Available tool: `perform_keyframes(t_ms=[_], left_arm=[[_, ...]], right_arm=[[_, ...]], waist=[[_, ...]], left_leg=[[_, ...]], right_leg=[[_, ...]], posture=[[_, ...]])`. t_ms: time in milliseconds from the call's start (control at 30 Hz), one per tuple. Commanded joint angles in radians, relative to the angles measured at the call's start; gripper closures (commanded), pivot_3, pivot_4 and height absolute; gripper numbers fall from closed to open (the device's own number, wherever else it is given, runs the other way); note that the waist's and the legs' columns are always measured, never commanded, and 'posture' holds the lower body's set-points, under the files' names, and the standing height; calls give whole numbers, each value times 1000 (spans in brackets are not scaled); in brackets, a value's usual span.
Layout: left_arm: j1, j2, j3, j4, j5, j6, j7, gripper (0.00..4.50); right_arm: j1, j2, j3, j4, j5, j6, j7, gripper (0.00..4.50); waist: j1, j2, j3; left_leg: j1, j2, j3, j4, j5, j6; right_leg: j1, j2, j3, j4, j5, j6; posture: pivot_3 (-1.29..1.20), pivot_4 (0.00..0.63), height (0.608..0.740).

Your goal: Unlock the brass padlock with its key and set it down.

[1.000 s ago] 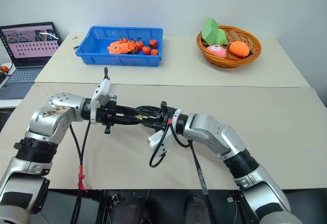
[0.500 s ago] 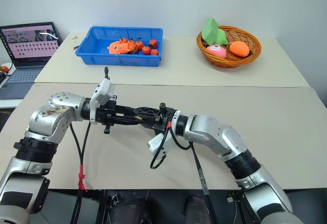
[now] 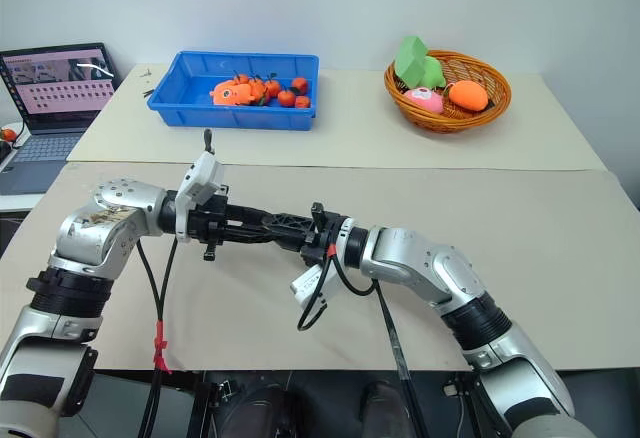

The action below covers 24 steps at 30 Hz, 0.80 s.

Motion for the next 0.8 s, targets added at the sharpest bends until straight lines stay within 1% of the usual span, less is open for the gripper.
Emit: perform_keyframes(t_ms=[33, 467, 533, 567, 600, 633, 667, 700, 767, 800], left_arm=[[-10, 0, -1, -15, 5, -2, 6, 3656], [-8, -3, -2, -17, 10, -11, 6, 3656], [-7, -5, 1, -16, 6, -16, 3, 2644], [-5, -4, 1, -18, 2, -17, -5, 2445], [-4, -4, 1, -19, 1, -17, -9, 2129], [-4, -5, 2, -18, 8, -23, 0, 1649], [-5, -6, 3, -16, 14, -28, 6, 1391], [-6, -7, 3, -14, 18, -30, 9, 956], [-10, -7, 3, -10, 17, -27, 10, 267], [-13, -5, 4, -9, 14, -25, 10, 267]], right_arm=[[-26, 14, -30, -49, 60, -6, -20, 4316], [-26, 18, -33, -54, 75, 9, -8, 4343], [-25, 18, -33, -55, 75, 10, -7, 4343], [-26, 18, -33, -54, 75, 11, -7, 4343], [-26, 17, -33, -54, 76, 11, -6, 4343], [-26, 17, -33, -54, 76, 11, -6, 4343], [-26, 17, -33, -53, 76, 11, -6, 4343], [-26, 18, -33, -52, 75, 10, -6, 4343], [-26, 18, -34, -50, 73, 11, -6, 4343], [-26, 18, -34, -49, 73, 11, -6, 4343]], waist=[[-1, 0, 0], [-2, 0, 0], [-2, 0, 0], [-2, 0, 0], [-2, 0, 0], [-2, 0, 0], [-2, 0, 0], [-2, 0, 0], [-2, 0, 0], [-2, 0, 0]], left_leg=[[0, 0, 0, 0, 0, 0], [0, 0, 0, 0, 0, 0], [0, 0, 0, 0, 0, 0], [0, 0, 0, 0, 0, 0], [0, 0, 0, 0, 0, 0], [0, 0, 0, 0, 0, 0], [0, 0, 0, 0, 0, 0], [0, 0, 0, 0, 0, 0], [0, 0, 0, 0, 0, 0], [0, 0, 0, 0, 0, 0]], right_leg=[[0, 0, 0, 0, 0, 0], [0, 0, 0, 0, 0, 0], [0, 0, 0, 0, 0, 0], [0, 0, 0, 0, 0, 0], [0, 0, 0, 0, 0, 0], [0, 0, 0, 0, 0, 0], [0, 0, 0, 0, 0, 0], [0, 0, 0, 0, 0, 0], [0, 0, 0, 0, 0, 0], [0, 0, 0, 0, 0, 0]], posture=[[0, 150, 692], [0, 150, 692], [0, 150, 692], [0, 150, 692], [0, 150, 692], [0, 150, 692], [0, 150, 692], [0, 150, 692], [0, 150, 692], [0, 150, 692]])
